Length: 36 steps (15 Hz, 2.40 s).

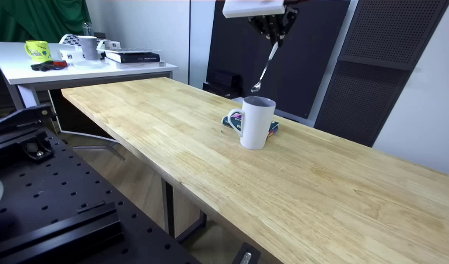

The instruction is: Pick the spoon and put it in the cup, then put it back on the table

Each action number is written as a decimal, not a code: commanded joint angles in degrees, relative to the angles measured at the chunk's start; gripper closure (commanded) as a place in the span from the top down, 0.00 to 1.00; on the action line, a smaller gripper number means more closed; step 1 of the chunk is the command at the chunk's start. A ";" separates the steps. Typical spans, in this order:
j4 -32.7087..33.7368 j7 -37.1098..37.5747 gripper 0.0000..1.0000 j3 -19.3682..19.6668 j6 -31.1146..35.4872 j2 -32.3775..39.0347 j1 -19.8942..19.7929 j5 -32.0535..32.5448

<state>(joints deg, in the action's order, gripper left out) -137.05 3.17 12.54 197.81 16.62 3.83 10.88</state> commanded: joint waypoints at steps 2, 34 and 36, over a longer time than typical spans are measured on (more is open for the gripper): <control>-0.05 -4.59 0.04 -4.24 0.04 0.28 -4.67 -2.59; -3.54 -8.75 0.04 -0.63 0.37 5.36 -0.83 -8.26; -3.52 -8.83 0.42 0.34 0.07 5.79 0.53 -8.80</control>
<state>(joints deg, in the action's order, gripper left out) -139.84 -4.88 11.10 197.88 22.16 1.98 3.70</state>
